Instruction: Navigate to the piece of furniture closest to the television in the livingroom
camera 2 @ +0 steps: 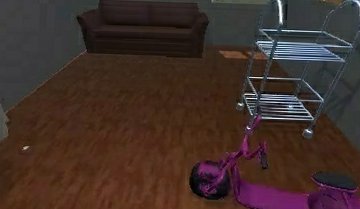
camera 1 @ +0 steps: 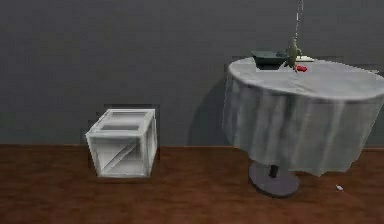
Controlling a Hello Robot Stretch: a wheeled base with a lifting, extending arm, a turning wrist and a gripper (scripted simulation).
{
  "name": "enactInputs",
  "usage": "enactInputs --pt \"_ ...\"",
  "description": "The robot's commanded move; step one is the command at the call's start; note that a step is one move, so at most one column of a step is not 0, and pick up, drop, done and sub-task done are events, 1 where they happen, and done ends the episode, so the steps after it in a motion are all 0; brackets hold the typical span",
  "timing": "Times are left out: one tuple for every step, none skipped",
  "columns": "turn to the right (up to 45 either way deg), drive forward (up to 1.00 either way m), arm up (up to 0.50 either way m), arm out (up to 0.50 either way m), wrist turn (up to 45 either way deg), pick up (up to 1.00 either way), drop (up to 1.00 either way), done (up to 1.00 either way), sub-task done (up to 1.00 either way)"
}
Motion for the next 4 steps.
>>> enactInputs --pt "45.0 0.0 0.0 0.0 0.0 0.0 0.0 0.0 0.0" --pt "0.0 0.5 0.0 0.0 0.0 0.0 0.0 0.0 0.0" --pt "-45.0 0.0 0.0 0.0 0.0 0.0 0.0 0.0 0.0" --pt "-45.0 0.0 0.0 0.0 0.0 0.0 0.0 0.0 0.0"
